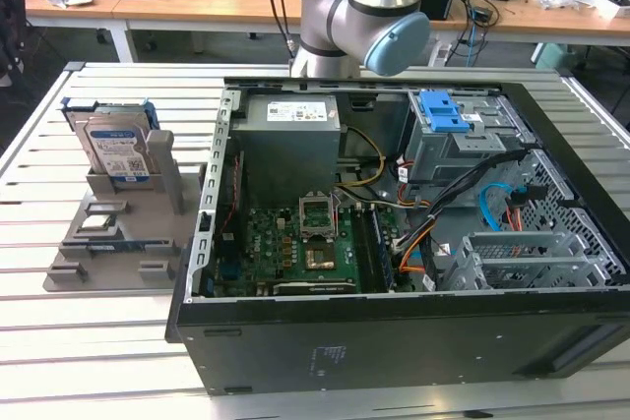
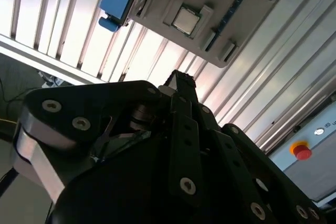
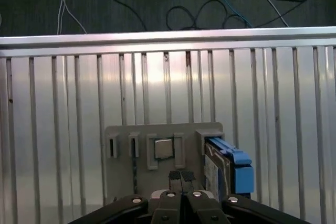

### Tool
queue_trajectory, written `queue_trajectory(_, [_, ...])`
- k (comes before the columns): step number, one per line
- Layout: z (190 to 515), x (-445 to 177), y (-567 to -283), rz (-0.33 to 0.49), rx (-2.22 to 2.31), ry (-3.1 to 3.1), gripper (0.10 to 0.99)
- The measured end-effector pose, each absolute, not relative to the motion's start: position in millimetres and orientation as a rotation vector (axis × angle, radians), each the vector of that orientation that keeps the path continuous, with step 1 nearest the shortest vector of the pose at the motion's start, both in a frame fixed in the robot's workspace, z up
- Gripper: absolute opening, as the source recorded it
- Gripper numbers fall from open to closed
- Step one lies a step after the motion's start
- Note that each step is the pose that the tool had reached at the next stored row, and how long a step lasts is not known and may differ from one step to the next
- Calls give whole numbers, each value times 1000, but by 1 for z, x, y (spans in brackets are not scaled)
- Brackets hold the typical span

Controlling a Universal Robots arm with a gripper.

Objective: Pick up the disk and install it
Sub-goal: 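Pick up the disk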

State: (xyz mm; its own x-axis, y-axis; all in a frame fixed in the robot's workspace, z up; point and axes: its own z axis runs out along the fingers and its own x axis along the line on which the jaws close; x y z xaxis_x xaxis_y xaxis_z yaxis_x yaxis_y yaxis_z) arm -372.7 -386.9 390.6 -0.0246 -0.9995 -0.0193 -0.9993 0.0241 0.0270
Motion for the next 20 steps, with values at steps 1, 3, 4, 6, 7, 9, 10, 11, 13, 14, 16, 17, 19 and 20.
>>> queue_trajectory(1, [391,-373,-387,-51,2203,-2232,106])
queue_trajectory(3, [391,-373,-387,-51,2203,-2232,106])
queue_trajectory(4, [391,-373,-387,-51,2203,-2232,106])
queue_trajectory(6, [391,-373,-387,-51,2203,-2232,169])
queue_trajectory(7, [391,-373,-387,-51,2203,-2232,235])
queue_trajectory(9, [391,-373,-387,-51,2203,-2232,294])
queue_trajectory(10, [391,-373,-387,-51,2203,-2232,357])
queue_trajectory(11, [391,-373,-387,-51,2203,-2232,416])
queue_trajectory(13, [391,-373,-387,-51,2203,-2232,475])
queue_trajectory(14, [391,-373,-387,-51,2203,-2232,475])
queue_trajectory(16, [391,-373,-387,-51,2203,-2232,541])
queue_trajectory(17, [391,-373,-385,-51,2203,-2232,541])
queue_trajectory(19, [391,-372,-379,-51,2203,-2232,541])
queue_trajectory(20, [391,-372,-376,-51,2203,-2232,541])
